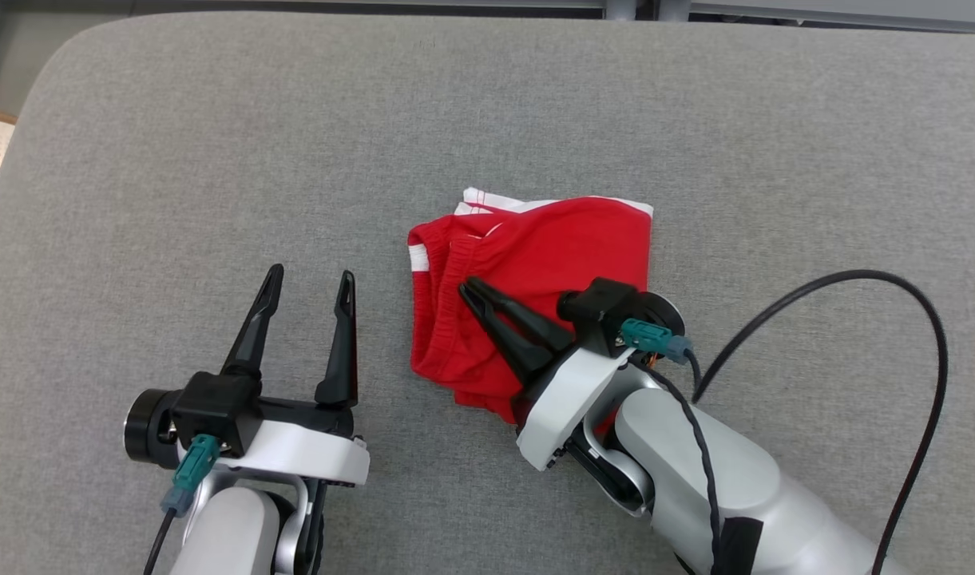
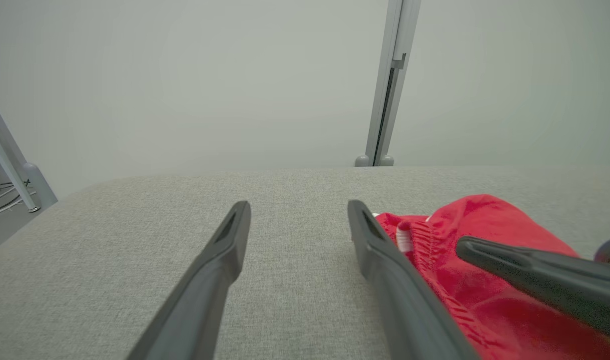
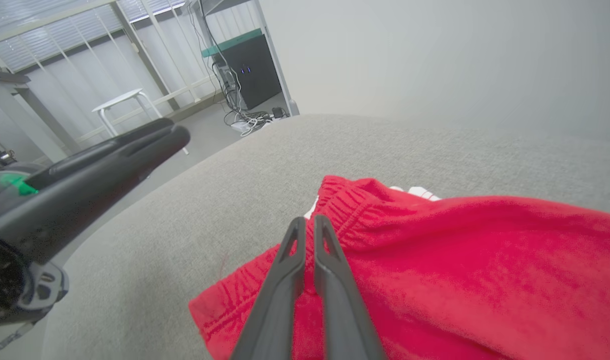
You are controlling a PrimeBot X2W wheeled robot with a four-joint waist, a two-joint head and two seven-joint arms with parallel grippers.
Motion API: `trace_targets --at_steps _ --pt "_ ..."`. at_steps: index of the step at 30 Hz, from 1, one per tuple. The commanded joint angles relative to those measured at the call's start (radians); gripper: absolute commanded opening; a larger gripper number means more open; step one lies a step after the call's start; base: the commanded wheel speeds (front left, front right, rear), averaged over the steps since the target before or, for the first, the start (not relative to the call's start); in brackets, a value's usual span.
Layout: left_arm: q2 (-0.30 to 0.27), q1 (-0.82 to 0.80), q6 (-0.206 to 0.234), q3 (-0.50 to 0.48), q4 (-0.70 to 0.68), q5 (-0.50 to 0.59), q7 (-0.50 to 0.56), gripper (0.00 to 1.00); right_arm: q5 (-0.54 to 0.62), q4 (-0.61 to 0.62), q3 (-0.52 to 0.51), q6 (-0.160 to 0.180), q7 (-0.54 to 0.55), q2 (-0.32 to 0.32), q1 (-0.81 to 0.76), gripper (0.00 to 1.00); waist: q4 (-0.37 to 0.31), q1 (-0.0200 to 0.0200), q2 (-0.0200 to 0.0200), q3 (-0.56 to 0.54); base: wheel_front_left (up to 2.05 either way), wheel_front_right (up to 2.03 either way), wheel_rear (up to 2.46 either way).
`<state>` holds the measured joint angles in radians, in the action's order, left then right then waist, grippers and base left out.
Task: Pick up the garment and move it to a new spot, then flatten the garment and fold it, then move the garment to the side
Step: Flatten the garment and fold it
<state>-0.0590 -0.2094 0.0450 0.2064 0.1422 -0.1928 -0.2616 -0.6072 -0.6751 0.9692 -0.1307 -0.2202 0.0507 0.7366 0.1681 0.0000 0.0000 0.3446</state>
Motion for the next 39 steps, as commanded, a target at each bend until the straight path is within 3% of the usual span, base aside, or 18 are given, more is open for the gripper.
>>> trace_targets --at_steps 1,6,14,21,27,39 --pt "-0.007 0.011 -0.002 -0.012 0.004 0.004 -0.004 1.00 -0.009 0.019 -0.028 0.000 -0.022 0.002 -0.019 1.00 -0.015 0.0000 0.0000 -0.012 0.00 0.00 0.00" --pt "-0.014 0.017 -0.003 -0.025 0.004 0.006 -0.004 1.00 -0.004 0.099 -0.149 0.000 -0.043 0.035 -0.063 1.00 -0.041 0.0000 0.0000 -0.028 0.00 0.00 0.00" --pt "-0.035 0.039 0.005 -0.053 -0.008 0.006 -0.004 1.00 0.192 0.327 -0.565 0.000 -0.044 0.115 -0.289 1.00 -0.090 0.0000 0.0000 -0.065 0.00 0.00 0.00" --pt "-0.062 0.074 0.018 -0.069 -0.012 0.012 -0.002 1.00 0.329 0.469 -0.787 0.000 -0.013 0.112 -0.475 1.00 -0.123 0.0000 0.0000 -0.103 0.00 0.00 0.00" --pt "-0.074 0.115 0.018 -0.080 -0.022 -0.012 0.008 1.00 0.359 0.578 -0.857 0.000 0.045 0.088 -0.592 1.00 -0.148 0.0000 0.0000 -0.143 0.00 0.00 0.00" --pt "-0.085 0.268 0.034 -0.077 -0.075 -0.038 0.041 1.00 0.383 0.692 -0.858 0.000 0.134 0.082 -0.778 1.00 -0.171 0.0000 0.0000 -0.270 0.00 0.00 0.00"
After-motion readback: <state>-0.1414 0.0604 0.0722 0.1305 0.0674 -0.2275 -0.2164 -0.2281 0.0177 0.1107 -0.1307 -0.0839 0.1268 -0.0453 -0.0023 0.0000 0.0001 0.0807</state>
